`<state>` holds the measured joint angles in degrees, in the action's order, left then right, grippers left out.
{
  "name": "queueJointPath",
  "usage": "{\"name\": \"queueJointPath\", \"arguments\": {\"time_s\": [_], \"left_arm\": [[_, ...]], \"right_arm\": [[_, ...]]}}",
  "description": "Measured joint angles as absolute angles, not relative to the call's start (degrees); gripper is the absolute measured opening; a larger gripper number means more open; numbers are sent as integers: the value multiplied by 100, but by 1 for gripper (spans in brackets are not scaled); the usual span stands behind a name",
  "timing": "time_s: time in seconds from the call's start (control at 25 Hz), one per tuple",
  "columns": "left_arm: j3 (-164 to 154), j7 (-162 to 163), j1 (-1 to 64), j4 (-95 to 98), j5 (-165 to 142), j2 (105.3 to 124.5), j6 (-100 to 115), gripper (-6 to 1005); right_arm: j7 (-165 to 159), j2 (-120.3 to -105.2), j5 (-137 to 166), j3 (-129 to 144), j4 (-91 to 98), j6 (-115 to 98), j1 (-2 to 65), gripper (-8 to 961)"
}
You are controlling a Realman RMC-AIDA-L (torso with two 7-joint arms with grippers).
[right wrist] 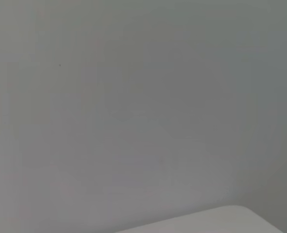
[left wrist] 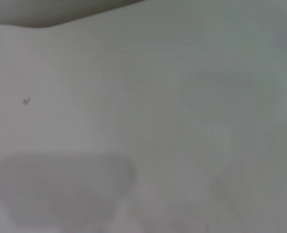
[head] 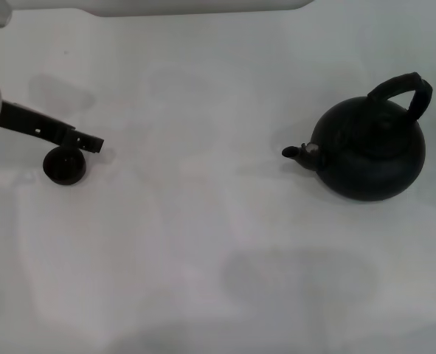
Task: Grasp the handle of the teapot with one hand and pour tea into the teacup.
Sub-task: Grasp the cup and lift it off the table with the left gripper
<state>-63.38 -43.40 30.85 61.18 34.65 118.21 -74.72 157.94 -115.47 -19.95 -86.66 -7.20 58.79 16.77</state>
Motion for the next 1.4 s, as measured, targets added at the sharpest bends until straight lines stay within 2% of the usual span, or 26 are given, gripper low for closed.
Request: {"name": "queueJointPath", "arguments": {"time_s": [1.28,1.4], "left_arm": [[-6372,-4281,3170,5968,3049,11830,-7806,877],[-6371,-4226,3196,6001,3053,11830,-7846,740]], "right_arm": [[15794,-11549,-1995,-8666,-730,5853,1687,871],[15794,-11549,-1995,-8666,-727,5853,1687,871]]}}
